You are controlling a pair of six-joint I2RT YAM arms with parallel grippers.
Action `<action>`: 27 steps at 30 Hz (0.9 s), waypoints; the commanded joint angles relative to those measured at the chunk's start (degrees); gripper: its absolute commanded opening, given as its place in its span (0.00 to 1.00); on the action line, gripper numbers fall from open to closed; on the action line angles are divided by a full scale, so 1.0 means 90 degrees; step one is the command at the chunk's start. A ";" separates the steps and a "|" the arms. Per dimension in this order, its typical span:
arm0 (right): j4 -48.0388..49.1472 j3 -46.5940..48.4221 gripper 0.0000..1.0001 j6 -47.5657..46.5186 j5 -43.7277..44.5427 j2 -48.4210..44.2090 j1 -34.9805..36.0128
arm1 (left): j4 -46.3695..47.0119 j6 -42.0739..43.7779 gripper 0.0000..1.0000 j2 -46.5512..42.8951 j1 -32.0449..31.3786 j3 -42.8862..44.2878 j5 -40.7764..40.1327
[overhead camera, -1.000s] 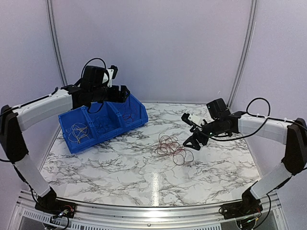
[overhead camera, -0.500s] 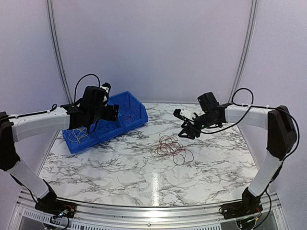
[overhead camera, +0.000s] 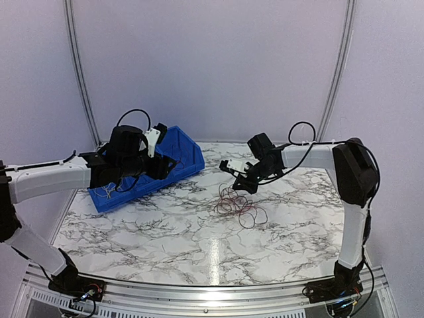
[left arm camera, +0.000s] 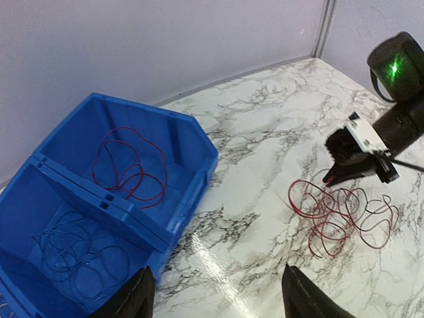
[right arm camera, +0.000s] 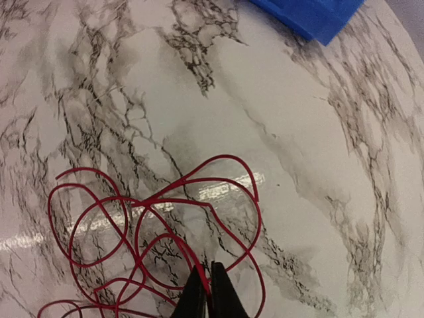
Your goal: Untangle the cables
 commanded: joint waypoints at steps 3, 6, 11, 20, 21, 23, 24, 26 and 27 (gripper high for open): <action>-0.0493 0.0124 0.00 0.0140 0.0291 -0.0788 0.0253 | 0.0247 0.0026 0.68 0.0232 -0.0390 0.0126 0.0906; -0.0653 -0.0077 0.00 0.0223 0.0198 -0.1536 0.0404 | 0.0445 -0.0114 0.68 0.0382 -0.0579 0.0058 0.1055; -0.0933 -0.0065 0.00 0.0487 -0.0302 -0.2581 0.0487 | 0.0979 -0.0269 0.68 0.0567 -0.1087 0.0044 0.1195; -0.1373 0.0430 0.00 0.0762 -0.0961 -0.3677 0.0493 | 0.2810 -0.0862 0.68 0.0830 -0.1752 -0.0175 0.0420; -0.1406 0.0496 0.00 0.0792 -0.1069 -0.3748 0.0496 | 0.2989 -0.0925 0.69 0.0925 -0.1777 -0.0149 0.0423; -0.1463 0.0627 0.00 0.0867 -0.1256 -0.3847 0.0497 | 0.3222 -0.1013 0.69 0.1129 -0.1819 -0.0011 0.0449; -0.1487 0.0674 0.00 0.0887 -0.1362 -0.3887 0.0497 | 0.3313 -0.1031 0.69 0.1234 -0.1848 0.0055 0.0457; -0.1480 0.0706 0.00 0.0934 -0.1454 -0.3947 0.0495 | 0.3496 -0.1053 0.69 0.1440 -0.1894 0.0177 0.0528; -0.1465 0.0706 0.00 0.0966 -0.1471 -0.3960 0.0490 | 0.3563 -0.1090 0.69 0.1550 -0.1912 0.0236 0.0530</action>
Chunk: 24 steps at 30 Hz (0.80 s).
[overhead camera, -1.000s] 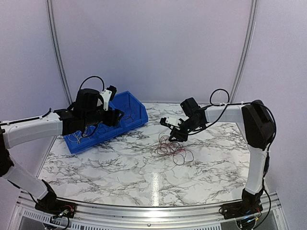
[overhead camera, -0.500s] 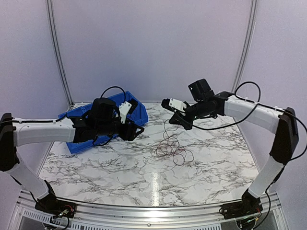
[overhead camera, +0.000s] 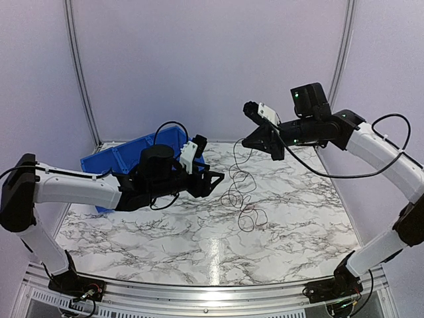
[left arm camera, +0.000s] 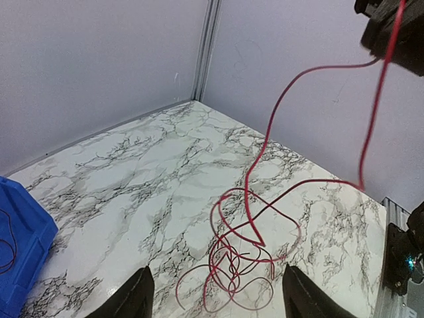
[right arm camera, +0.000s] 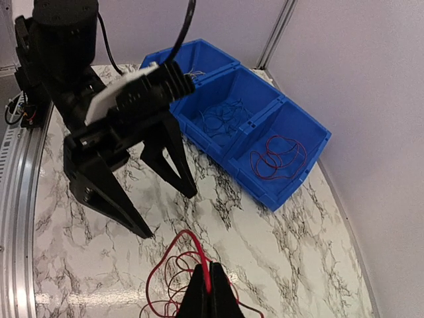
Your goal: Untangle the cables
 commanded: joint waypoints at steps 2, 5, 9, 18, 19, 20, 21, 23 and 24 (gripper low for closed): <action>-0.0110 0.0270 0.00 0.0274 -0.0484 -0.0214 0.0015 | 0.0891 -0.0321 0.69 0.0596 -0.0121 0.0387 0.0092; -0.0108 0.0215 0.00 0.0326 -0.0556 -0.0228 0.0017 | 0.1241 -0.0503 0.68 0.0875 -0.0145 0.0460 0.0241; -0.0057 0.0067 0.00 0.0321 -0.0490 -0.0293 0.0010 | 0.1605 -0.0713 0.67 0.1145 -0.0200 0.0541 0.0404; 0.0103 -0.0260 0.00 0.0296 -0.0367 -0.0459 0.0016 | 0.1807 -0.1330 0.59 0.1317 -0.0273 0.0671 0.0098; 0.0113 -0.0283 0.00 0.0292 -0.0355 -0.0479 0.0017 | 0.1807 -0.1530 0.60 0.1229 -0.0273 0.0535 -0.0180; 0.0120 -0.0308 0.00 0.0285 -0.0350 -0.0496 0.0015 | 0.1807 -0.1740 0.60 0.1103 -0.0280 0.0362 -0.0535; 0.0123 -0.0323 0.00 0.0280 -0.0349 -0.0508 0.0017 | 0.1807 -0.2000 0.61 0.0976 -0.0282 0.0159 -0.0889; 0.0139 -0.0353 0.00 0.0251 -0.0340 -0.0530 0.0015 | 0.1785 -0.2552 0.61 0.0719 -0.0310 -0.0236 -0.1762; 0.0154 -0.0372 0.00 0.0243 -0.0331 -0.0545 0.0015 | 0.1787 -0.2800 0.63 0.0619 -0.0320 -0.0419 -0.2041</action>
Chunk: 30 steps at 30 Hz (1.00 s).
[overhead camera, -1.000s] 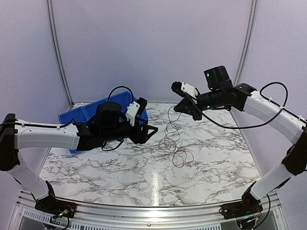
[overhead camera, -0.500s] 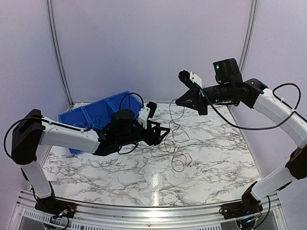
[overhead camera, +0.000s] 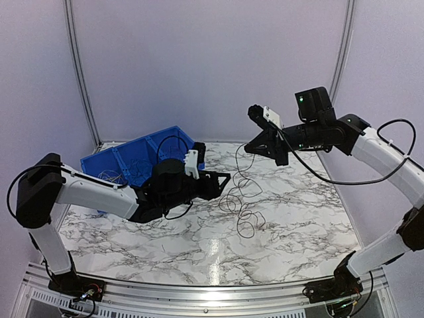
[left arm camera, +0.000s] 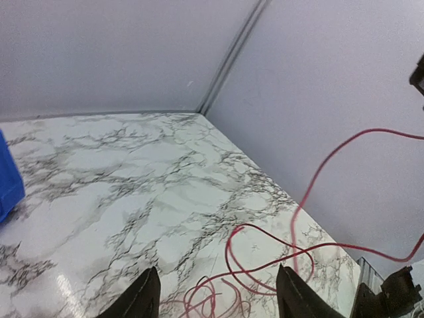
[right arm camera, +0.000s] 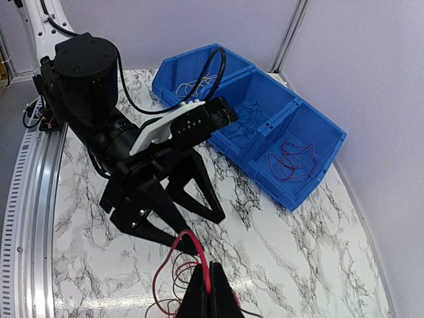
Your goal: Untangle the cables
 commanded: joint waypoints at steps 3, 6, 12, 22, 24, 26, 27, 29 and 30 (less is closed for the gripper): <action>0.0191 -0.0086 0.00 0.0038 0.0013 -0.0228 0.0015 | 0.0175 -0.1005 0.68 -0.0620 -0.0150 -0.0684 -0.1450; 0.0247 -0.0194 0.00 0.0040 -0.0028 -0.0245 0.0016 | 0.0190 -0.0355 0.72 -0.0486 -0.0375 -0.0447 -0.1094; 0.0294 -0.0280 0.00 0.0034 -0.0050 -0.0202 0.0016 | 0.0321 0.0048 0.71 0.0011 -0.0613 0.0060 -0.0178; 0.0263 -0.0308 0.00 0.0084 -0.0055 -0.0331 0.0009 | 0.0312 -0.0780 0.44 0.0758 -0.0546 0.0480 -0.0680; 0.0285 -0.0356 0.00 0.0076 -0.0046 -0.0364 0.0014 | 0.0320 -0.0825 0.26 0.0805 -0.0522 0.0526 -0.0687; 0.0359 -0.0486 0.00 0.0045 -0.0013 -0.0386 0.0013 | 0.0321 -0.0762 0.12 0.0704 -0.0511 0.0449 -0.0909; 0.0464 -0.0649 0.00 -0.0002 0.0007 -0.0387 0.0008 | 0.0317 -0.0721 0.06 0.0575 -0.0511 0.0346 -0.1097; 0.0775 -0.1084 0.00 -0.0048 0.0136 -0.0380 -0.0020 | 0.0320 -0.0695 0.00 0.0181 -0.0511 -0.0058 -0.1689; 0.1005 -0.1342 0.00 -0.0060 0.0204 -0.0352 -0.0045 | 0.0314 -0.0686 0.00 -0.0085 -0.0511 -0.0316 -0.2046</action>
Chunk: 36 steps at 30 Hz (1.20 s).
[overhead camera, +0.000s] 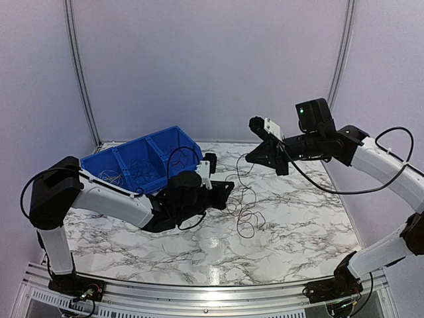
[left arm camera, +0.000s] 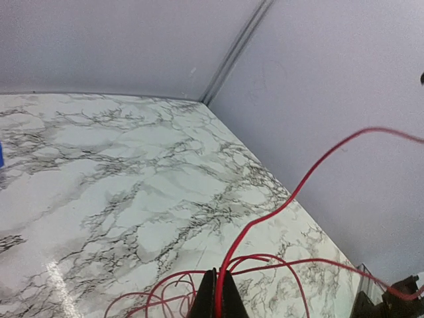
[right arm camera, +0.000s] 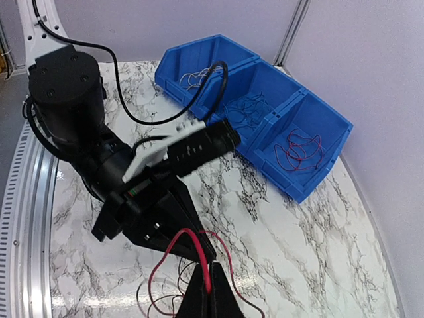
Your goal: Untangle the cables
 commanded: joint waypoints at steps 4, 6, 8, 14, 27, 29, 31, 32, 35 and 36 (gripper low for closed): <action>0.1290 -0.1475 0.12 0.0057 0.0526 0.0444 -0.0122 | -0.0045 -0.0113 0.00 -0.2075 0.0038 -0.1925 -0.2277; 0.1512 -0.1717 0.35 0.0148 0.0495 0.0849 -0.0133 | -0.0224 -0.0218 0.00 -0.2741 0.0038 -0.2580 -0.2472; 0.1622 -0.1869 0.52 0.0114 0.0254 0.1260 -0.0061 | -0.0508 -0.0366 0.00 -0.3308 0.0038 -0.3159 -0.2414; 0.1370 -0.1449 0.71 -0.0201 0.0513 0.2451 0.0400 | -0.1282 -0.0832 0.00 -0.4642 0.0011 -0.4086 -0.2117; 0.1561 -0.0177 0.78 0.0125 0.2079 0.4340 0.1246 | -0.2844 -0.0811 0.00 -0.6217 -0.0089 -0.4092 -0.2334; 0.1718 -0.0308 0.67 0.0201 0.2232 0.4340 0.1215 | -0.3487 -0.0537 0.00 -0.6477 -0.0089 -0.3662 -0.2458; 0.1749 -0.0359 0.49 0.0268 0.2288 0.4313 0.1137 | -0.4315 -0.0211 0.00 -0.6645 -0.0089 -0.3035 -0.2751; 0.1729 -0.0360 0.37 0.0303 0.2277 0.4308 0.1077 | -0.4619 0.0045 0.00 -0.6696 -0.0089 -0.2653 -0.2892; 0.1608 -0.0379 0.25 0.0348 0.2141 0.4273 0.0787 | -0.5523 0.0877 0.00 -0.6745 -0.0080 -0.1373 -0.3395; 0.1567 -0.0394 0.25 0.0366 0.2099 0.4276 0.0678 | -0.5739 0.1206 0.00 -0.6709 -0.0082 -0.0923 -0.3603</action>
